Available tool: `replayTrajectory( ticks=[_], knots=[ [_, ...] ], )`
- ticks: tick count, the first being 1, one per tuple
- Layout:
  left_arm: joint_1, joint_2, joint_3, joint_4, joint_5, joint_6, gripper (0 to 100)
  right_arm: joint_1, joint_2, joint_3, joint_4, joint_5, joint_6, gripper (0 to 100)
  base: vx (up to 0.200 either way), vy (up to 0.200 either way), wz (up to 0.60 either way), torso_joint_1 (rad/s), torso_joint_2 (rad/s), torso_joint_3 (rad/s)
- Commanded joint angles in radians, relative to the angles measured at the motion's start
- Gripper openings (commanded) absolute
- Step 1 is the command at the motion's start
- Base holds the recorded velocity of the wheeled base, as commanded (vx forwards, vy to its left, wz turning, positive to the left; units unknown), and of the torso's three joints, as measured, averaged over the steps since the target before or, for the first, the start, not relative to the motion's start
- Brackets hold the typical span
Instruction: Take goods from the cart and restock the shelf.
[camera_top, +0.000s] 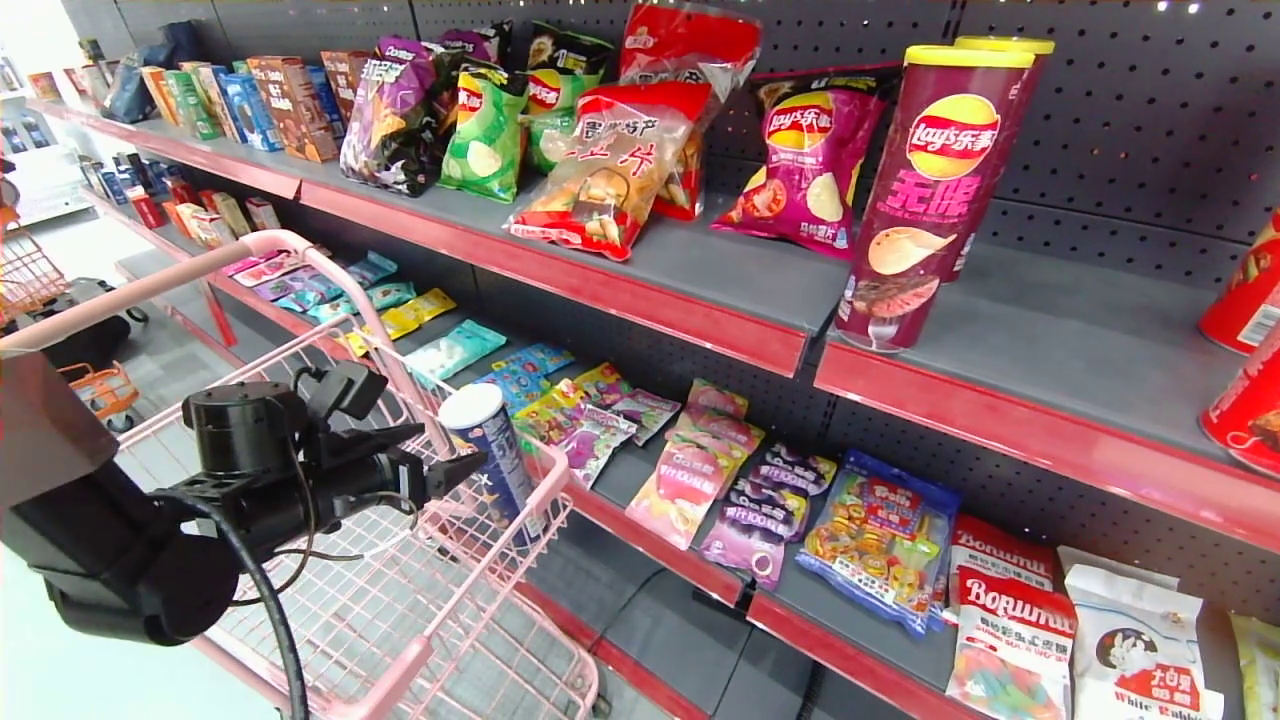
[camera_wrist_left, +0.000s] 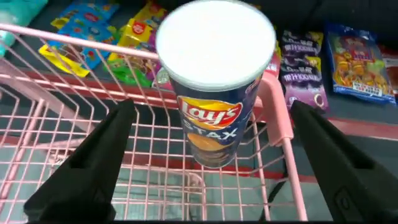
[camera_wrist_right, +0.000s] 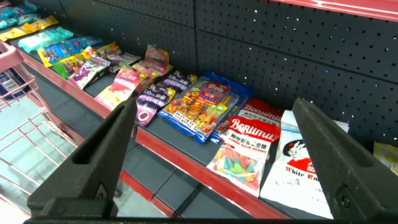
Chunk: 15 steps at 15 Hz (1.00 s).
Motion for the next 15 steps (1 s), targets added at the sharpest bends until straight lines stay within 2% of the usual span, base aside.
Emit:
replayTrajectory(
  ticks=[1,5,8,15],
  knots=[
    [-0.017,0.083,-0.004,-0.019,-0.001,0.003,100,0.0,0.001,0.0,0.0,0.001,0.0,100,0.0,0.0,0.0,0.0,0.0,0.0],
    [-0.037,0.129,-0.064,-0.037,-0.001,0.006,100,0.0,0.001,0.0,0.0,0.001,0.0,100,0.0,0.0,0.0,0.0,0.0,0.0],
    [-0.037,0.152,-0.103,-0.037,-0.01,0.029,100,0.0,0.001,0.0,0.0,0.001,0.0,100,0.0,0.0,0.0,0.0,0.0,0.0],
    [-0.061,0.206,-0.168,-0.037,-0.009,0.029,100,0.0,0.001,-0.002,0.0,0.001,0.0,100,0.0,0.0,0.0,0.0,0.0,0.0]
  ],
)
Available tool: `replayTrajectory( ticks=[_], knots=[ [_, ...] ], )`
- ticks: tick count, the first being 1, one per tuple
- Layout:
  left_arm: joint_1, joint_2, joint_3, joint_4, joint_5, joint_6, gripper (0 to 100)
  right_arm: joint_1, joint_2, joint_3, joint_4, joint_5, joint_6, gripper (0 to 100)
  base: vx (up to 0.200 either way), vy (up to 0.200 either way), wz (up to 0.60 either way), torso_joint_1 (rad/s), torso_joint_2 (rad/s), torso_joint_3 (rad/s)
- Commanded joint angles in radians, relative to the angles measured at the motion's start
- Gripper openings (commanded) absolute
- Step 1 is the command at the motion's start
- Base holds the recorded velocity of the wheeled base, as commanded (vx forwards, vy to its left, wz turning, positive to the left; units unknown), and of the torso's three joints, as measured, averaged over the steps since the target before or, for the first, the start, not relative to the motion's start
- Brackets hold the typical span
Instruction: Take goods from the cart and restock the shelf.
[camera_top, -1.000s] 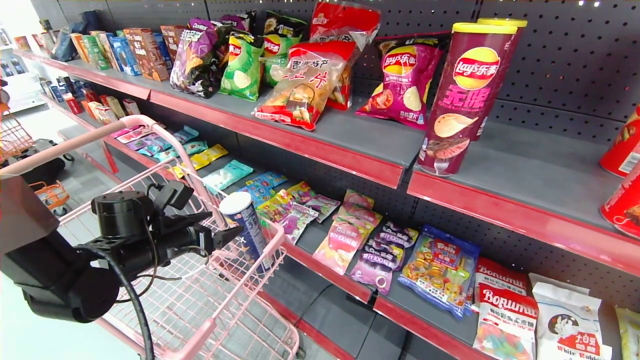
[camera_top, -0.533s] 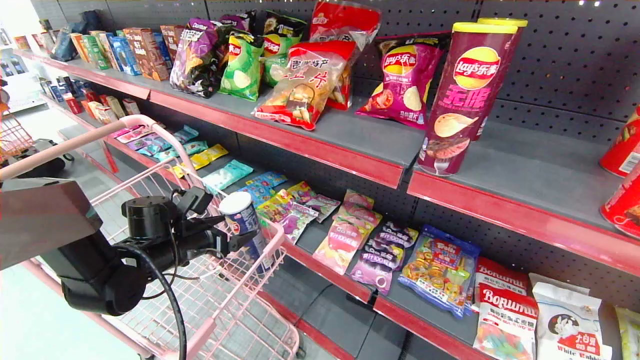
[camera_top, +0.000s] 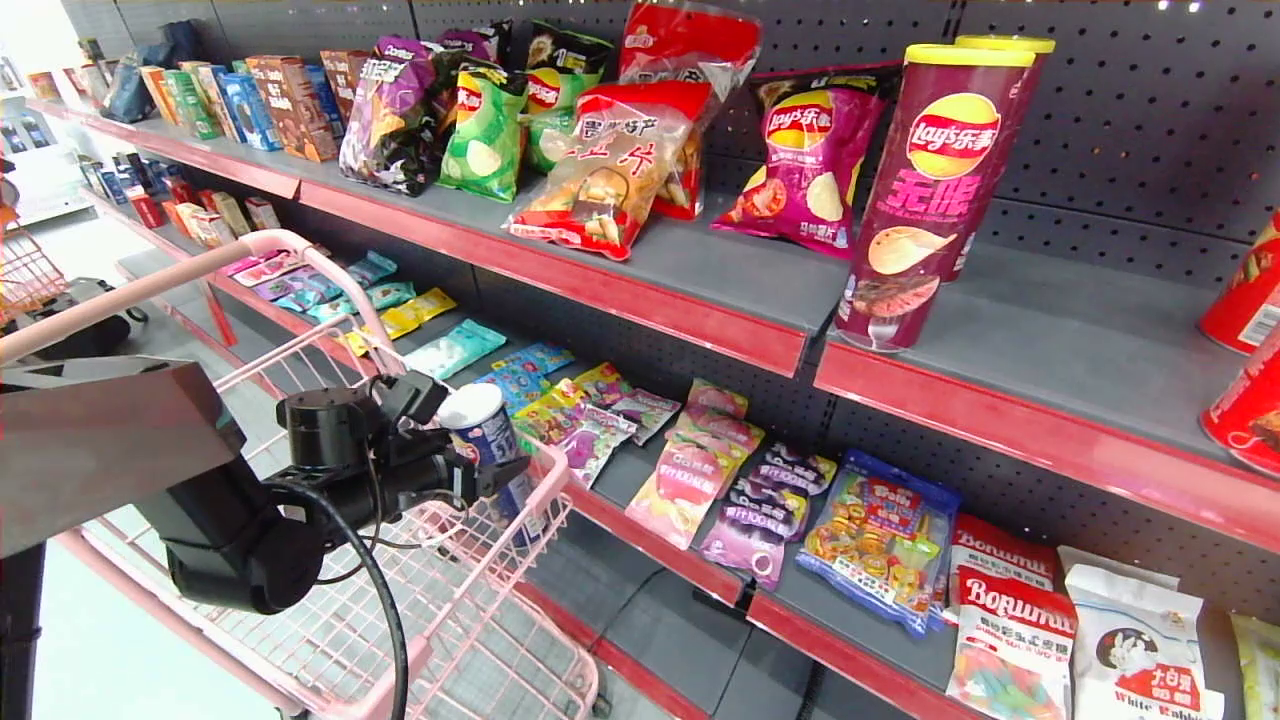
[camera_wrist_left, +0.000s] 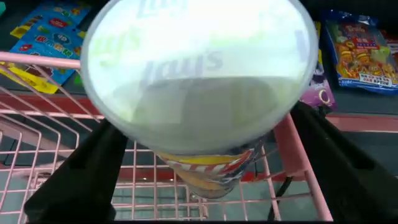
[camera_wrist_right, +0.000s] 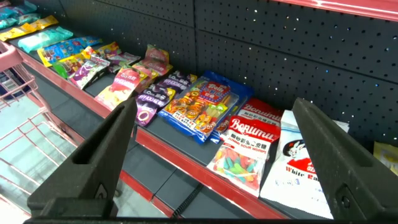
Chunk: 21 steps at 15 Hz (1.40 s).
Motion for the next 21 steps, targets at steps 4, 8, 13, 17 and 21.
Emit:
replayTrajectory(
  ticks=[4,8,13,17,21],
  knots=[
    [-0.002,0.053,0.0,-0.072,0.008,0.022,0,0.0,0.001,-0.002,0.0,0.001,0.0,100,0.0,0.0,0.0,0.0,0.0,0.0],
    [0.001,0.025,0.042,-0.077,0.013,0.022,0,0.0,0.001,0.0,0.0,0.001,0.0,100,0.0,0.0,0.0,0.0,0.0,0.0],
    [0.021,-0.116,0.092,-0.048,0.036,0.021,0,0.0,0.001,-0.002,0.0,0.001,0.0,100,0.0,0.0,0.0,0.0,0.0,0.0],
    [0.058,-0.36,0.095,0.123,0.056,0.013,0,0.0,0.001,0.0,0.0,0.001,0.0,100,0.0,0.0,0.0,0.0,0.0,0.0],
    [0.093,-0.739,0.092,0.451,0.075,-0.024,0,0.0,0.001,0.0,0.0,0.001,0.0,100,0.0,0.0,0.0,0.0,0.0,0.0]
  ],
)
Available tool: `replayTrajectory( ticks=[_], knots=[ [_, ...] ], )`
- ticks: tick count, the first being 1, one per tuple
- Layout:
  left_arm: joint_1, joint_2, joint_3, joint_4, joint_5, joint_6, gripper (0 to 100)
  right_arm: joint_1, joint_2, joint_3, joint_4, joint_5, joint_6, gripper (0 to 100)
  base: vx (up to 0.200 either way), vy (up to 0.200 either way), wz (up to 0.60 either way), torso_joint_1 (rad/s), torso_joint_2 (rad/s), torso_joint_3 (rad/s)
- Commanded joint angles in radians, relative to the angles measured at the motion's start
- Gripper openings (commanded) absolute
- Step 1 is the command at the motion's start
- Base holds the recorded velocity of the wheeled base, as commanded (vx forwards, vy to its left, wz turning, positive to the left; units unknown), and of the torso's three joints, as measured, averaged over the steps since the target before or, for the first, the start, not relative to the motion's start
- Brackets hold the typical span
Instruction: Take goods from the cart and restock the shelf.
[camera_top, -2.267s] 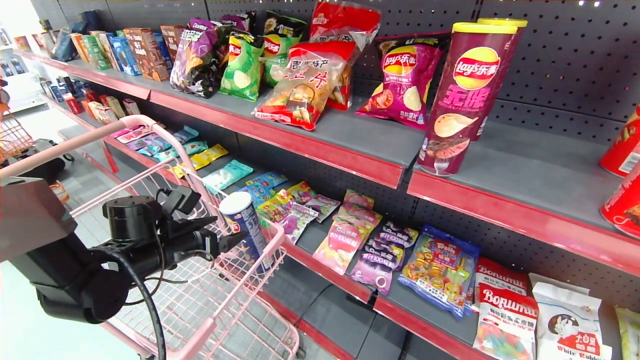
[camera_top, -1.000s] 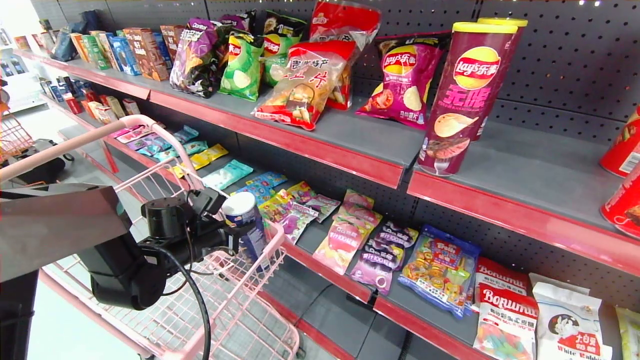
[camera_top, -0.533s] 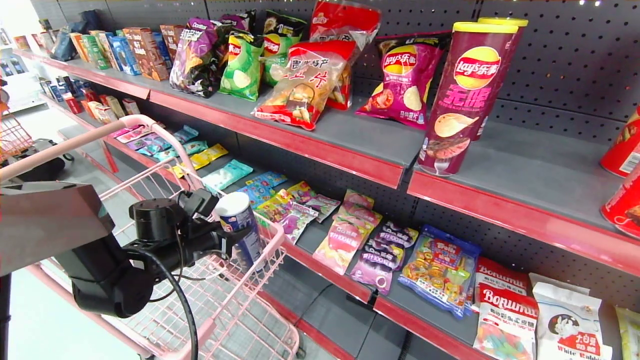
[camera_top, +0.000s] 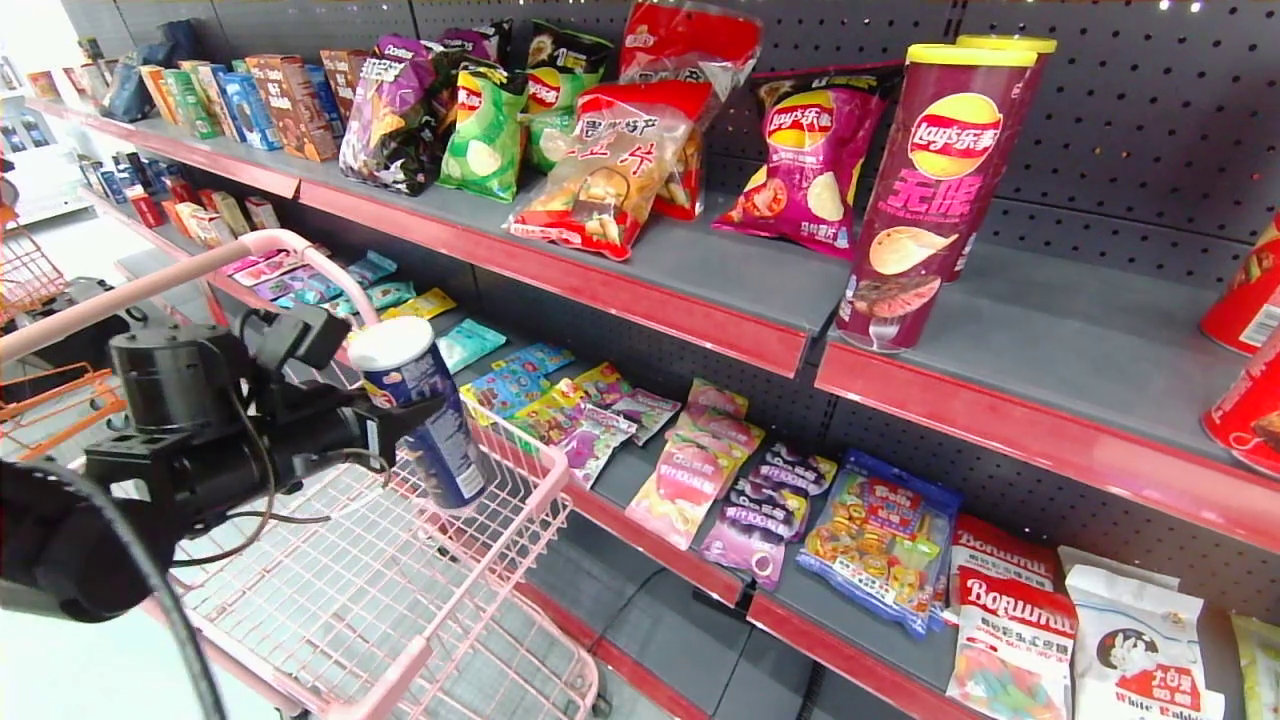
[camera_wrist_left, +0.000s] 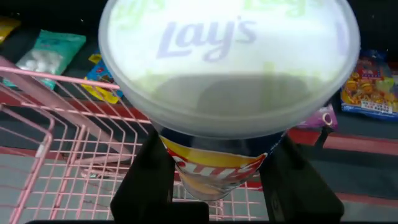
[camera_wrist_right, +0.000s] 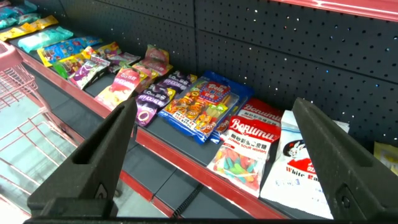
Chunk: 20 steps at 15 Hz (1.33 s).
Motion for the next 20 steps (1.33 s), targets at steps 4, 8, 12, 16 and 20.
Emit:
replayTrajectory(
  ticks=[4,8,12,16,20],
  knots=[
    [0.052,-0.667,-0.013,0.576,0.041,-0.079,0,0.0,0.001,0.0,0.0,0.0,0.002,100,0.0,0.0,0.0,0.0,0.0,0.0],
    [0.081,-1.072,0.027,0.923,0.041,-0.08,0,0.0,0.001,0.0,0.0,0.0,0.003,100,0.0,0.0,0.0,0.0,0.0,0.0],
    [0.081,-1.331,0.178,0.967,0.084,-0.08,0,0.0,0.001,0.0,0.0,-0.001,0.003,100,0.0,0.0,0.0,0.0,0.0,0.0],
    [0.08,-1.344,0.201,0.964,0.126,-0.076,0,0.0,0.001,0.0,0.0,-0.001,0.003,100,0.0,0.0,0.0,0.11,-0.34,-0.218],
    [0.081,-1.347,0.207,0.966,0.132,-0.07,0,0.0,0.001,0.0,0.0,-0.001,0.005,100,0.0,0.0,0.0,0.194,-0.54,-0.348]
  ],
)
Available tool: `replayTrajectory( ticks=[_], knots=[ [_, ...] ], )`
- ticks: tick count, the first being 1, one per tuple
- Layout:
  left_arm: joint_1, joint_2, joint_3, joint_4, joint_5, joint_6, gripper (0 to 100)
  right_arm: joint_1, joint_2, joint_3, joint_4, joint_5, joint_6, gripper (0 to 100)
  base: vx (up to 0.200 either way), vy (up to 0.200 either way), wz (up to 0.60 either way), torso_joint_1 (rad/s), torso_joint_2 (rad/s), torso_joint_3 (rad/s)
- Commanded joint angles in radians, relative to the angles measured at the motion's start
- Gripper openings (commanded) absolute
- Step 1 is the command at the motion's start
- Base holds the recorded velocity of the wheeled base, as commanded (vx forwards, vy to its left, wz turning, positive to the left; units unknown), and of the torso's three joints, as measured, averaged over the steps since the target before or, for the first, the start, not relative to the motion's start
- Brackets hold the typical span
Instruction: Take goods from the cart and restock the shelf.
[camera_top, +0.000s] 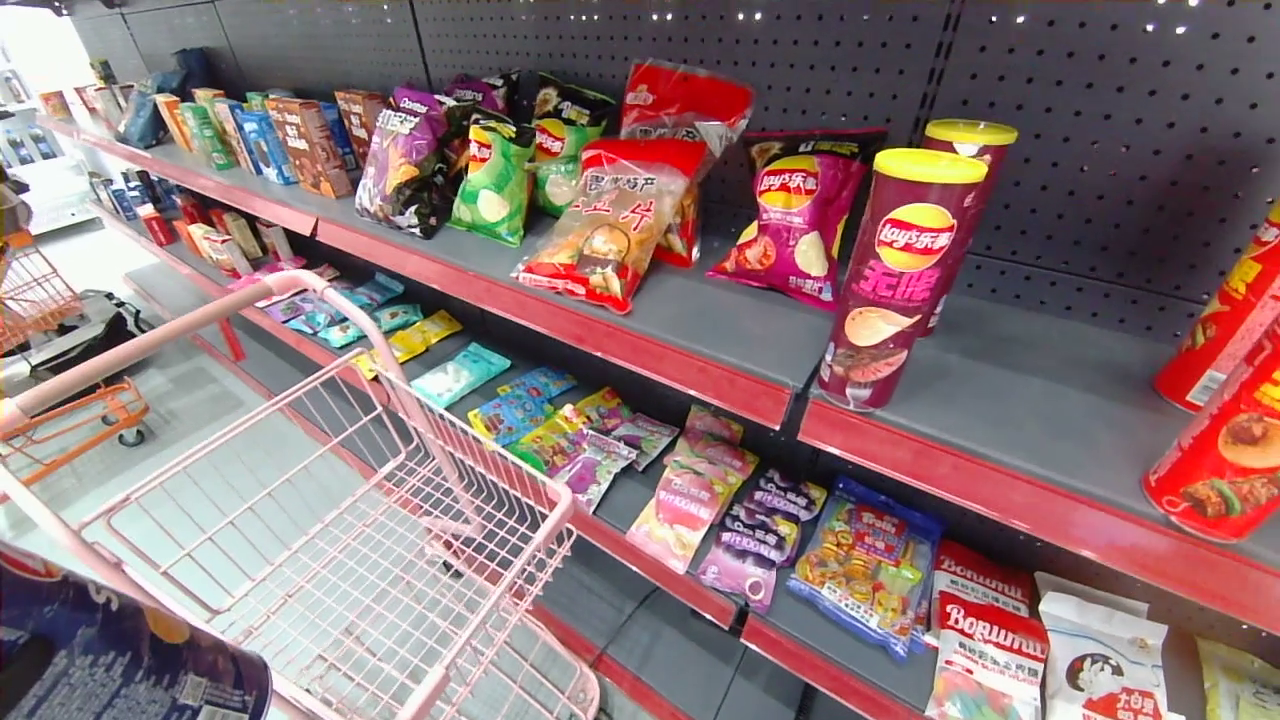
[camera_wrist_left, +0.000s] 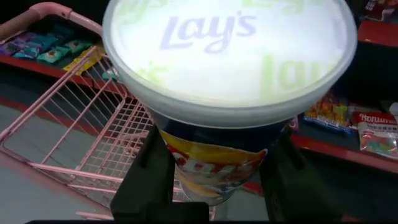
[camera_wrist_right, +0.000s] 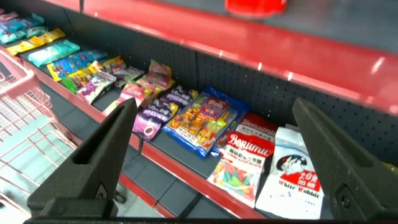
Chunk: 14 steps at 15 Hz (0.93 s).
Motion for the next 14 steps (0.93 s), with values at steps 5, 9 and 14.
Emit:
replayTrajectory(
  ticks=[5,9,14],
  knots=[
    [0.0,-0.028,0.032,0.0,-0.003,0.0,0,0.0,0.001,0.0,0.0,0.0,0.0,100,0.0,0.0,0.0,0.215,-0.55,-0.334],
    [0.0,-0.046,0.04,-0.001,-0.006,-0.001,0,0.0,0.001,0.0,-0.002,0.0,0.003,100,0.0,0.0,0.0,0.165,-0.4,-0.233],
    [0.0,-0.047,0.032,-0.003,0.0,0.003,0,0.0,0.001,0.0,-0.002,0.0,0.002,100,0.0,0.0,-0.24,0.06,-0.14,-0.081]
  ],
)
